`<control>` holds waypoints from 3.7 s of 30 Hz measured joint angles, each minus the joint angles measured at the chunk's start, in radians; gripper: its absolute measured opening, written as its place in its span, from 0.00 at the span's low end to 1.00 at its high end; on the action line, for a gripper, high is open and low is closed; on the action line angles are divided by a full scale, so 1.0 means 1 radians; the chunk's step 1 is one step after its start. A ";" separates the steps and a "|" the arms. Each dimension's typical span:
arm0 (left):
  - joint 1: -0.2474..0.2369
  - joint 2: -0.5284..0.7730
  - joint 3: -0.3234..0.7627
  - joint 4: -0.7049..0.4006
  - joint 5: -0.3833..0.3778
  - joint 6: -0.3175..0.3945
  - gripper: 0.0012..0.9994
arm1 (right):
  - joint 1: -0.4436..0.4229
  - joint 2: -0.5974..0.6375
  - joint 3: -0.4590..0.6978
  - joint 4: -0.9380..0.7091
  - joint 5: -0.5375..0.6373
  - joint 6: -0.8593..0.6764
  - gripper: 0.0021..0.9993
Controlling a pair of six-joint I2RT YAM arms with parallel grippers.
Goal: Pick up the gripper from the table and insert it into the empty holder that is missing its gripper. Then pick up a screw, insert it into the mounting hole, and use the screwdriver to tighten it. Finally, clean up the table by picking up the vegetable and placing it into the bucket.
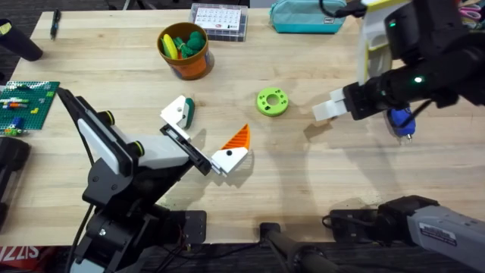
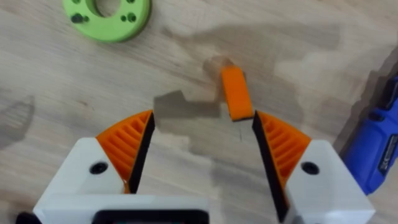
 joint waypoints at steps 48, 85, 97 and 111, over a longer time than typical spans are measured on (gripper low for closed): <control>0.000 0.004 0.002 0.007 -0.003 0.000 1.00 | -0.057 0.220 0.109 -0.077 0.047 -0.186 0.95; 0.000 0.004 0.002 0.007 -0.003 0.001 1.00 | -0.127 0.271 0.109 -0.033 -0.102 -0.273 0.67; 0.000 0.004 0.002 0.007 -0.003 0.001 1.00 | -0.126 0.271 0.109 -0.036 -0.069 -0.266 0.40; 0.000 0.004 0.002 0.007 -0.003 0.000 1.00 | -0.126 0.270 0.110 -0.031 -0.067 -0.258 0.02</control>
